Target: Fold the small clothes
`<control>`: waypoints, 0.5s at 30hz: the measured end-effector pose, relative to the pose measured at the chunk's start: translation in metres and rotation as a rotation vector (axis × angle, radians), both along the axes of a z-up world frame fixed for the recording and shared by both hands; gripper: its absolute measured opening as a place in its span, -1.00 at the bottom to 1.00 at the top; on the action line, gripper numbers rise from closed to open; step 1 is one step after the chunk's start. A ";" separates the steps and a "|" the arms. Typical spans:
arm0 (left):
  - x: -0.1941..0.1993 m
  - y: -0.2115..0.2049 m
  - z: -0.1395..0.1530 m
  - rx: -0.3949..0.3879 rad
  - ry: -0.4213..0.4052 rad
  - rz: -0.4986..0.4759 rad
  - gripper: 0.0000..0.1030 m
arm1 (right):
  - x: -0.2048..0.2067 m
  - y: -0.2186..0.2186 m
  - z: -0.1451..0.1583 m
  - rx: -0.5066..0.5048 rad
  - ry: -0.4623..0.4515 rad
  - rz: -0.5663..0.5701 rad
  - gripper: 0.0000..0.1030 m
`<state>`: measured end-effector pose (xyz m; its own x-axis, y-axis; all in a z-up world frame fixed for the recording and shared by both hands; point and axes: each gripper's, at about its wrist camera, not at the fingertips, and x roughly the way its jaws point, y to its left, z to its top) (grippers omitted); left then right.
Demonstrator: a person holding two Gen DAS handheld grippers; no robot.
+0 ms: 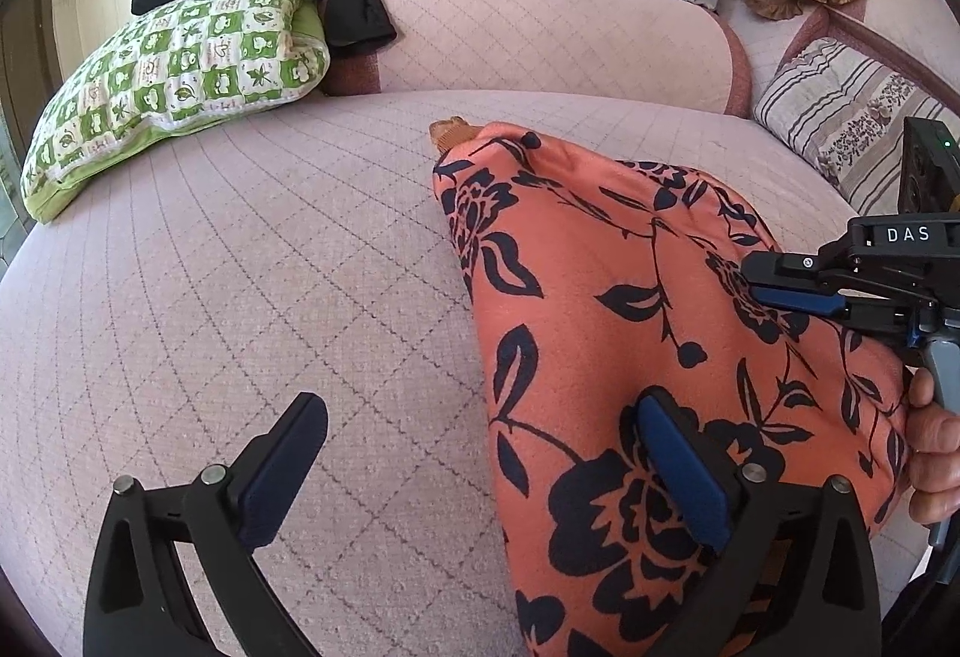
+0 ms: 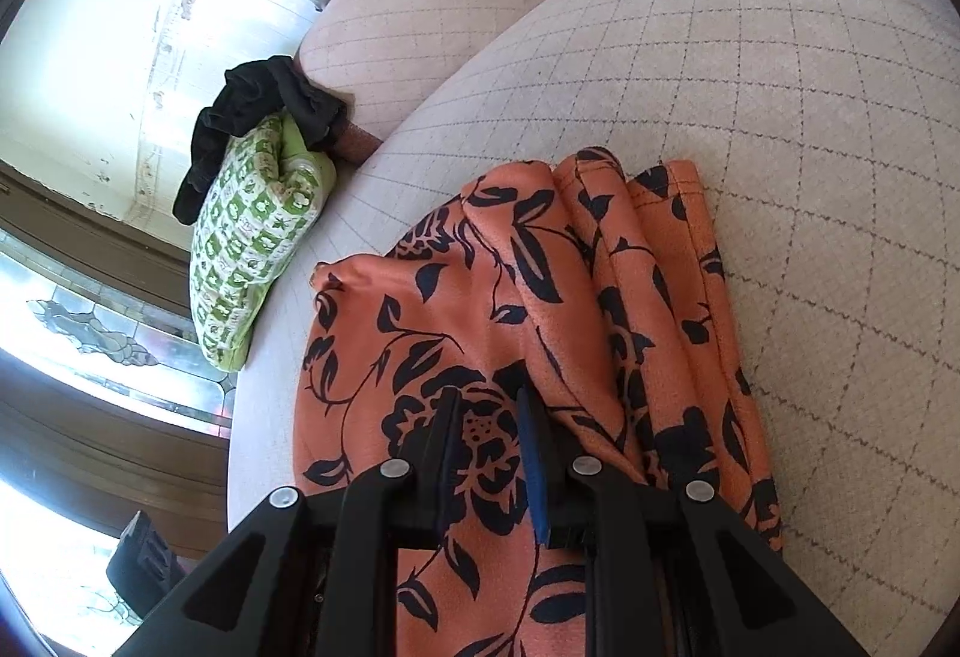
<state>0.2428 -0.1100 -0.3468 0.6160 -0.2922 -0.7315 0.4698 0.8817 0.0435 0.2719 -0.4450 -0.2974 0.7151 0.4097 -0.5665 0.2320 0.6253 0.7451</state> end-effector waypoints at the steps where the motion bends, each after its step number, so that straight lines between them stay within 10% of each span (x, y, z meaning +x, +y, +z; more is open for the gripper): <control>1: 0.000 0.000 0.000 0.000 0.001 0.000 1.00 | 0.000 0.000 0.000 0.000 0.000 0.000 -0.56; 15: -0.001 -0.008 0.033 -0.006 -0.026 -0.015 1.00 | 0.001 0.001 0.019 -0.019 0.035 -0.023 -0.56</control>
